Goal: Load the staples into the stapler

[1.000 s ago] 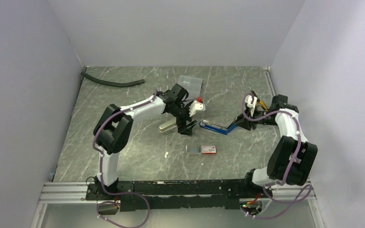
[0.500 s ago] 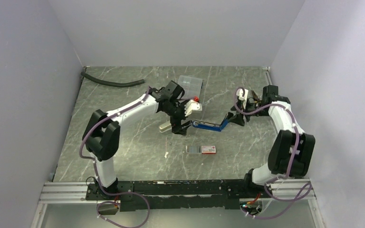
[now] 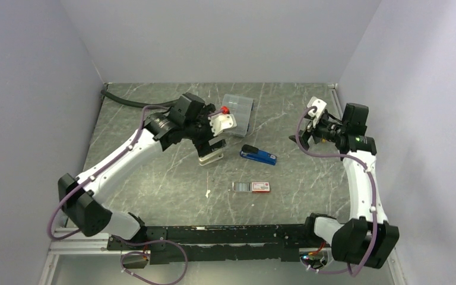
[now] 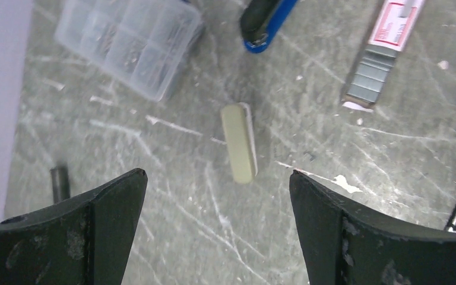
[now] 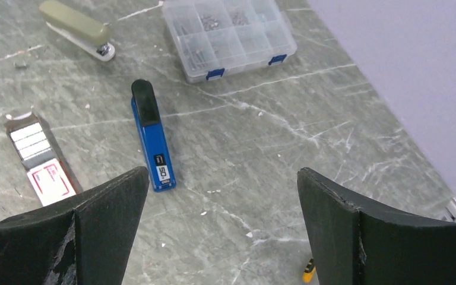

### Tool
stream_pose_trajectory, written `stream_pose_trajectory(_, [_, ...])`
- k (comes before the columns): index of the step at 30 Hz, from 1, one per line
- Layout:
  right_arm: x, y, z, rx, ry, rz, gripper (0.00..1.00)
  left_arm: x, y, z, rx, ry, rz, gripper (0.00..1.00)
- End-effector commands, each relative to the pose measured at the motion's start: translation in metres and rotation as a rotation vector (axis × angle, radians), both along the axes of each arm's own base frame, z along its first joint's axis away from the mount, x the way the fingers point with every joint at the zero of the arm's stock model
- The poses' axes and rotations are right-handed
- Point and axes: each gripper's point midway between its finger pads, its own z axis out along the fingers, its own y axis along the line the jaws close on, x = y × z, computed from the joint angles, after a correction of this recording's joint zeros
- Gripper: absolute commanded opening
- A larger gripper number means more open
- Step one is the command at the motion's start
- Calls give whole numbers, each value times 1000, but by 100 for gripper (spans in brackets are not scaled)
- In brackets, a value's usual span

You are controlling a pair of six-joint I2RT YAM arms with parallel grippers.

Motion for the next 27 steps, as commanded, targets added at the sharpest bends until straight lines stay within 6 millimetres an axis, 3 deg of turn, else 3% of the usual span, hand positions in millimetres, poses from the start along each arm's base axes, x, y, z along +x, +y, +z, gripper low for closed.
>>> stream_pose_trajectory(1, [-5, 3, 34, 80, -50, -71, 100, 15, 30, 16, -32, -108, 235, 95])
stream_pose_trajectory(3, [-8, 5, 36, 127, -44, -96, 100, 26, 41, 26, -121, -182, 374, 95])
stream_pose_trajectory(5, [-10, 7, 36, 171, -28, -113, 100, 27, 46, 24, -129, -184, 414, 95])
stream_pose_trajectory(9, [-21, 23, 28, 270, 66, -51, 100, 23, 43, -7, -1, -46, 409, 97])
stream_pose_trajectory(12, [-18, 39, 22, 308, 184, 15, 100, 26, 36, -16, -23, -26, 415, 97])
stream_pose_trajectory(15, [-2, 63, -12, 153, 255, 44, 100, 37, 35, -22, -22, -71, 427, 97])
stream_pose_trajectory(21, [42, 102, -74, -54, 165, 38, 99, 58, 46, -36, 23, -102, 487, 97])
stream_pose_trajectory(27, [60, 131, -139, -229, 214, 107, 96, 61, 47, -58, 71, -21, 455, 97])
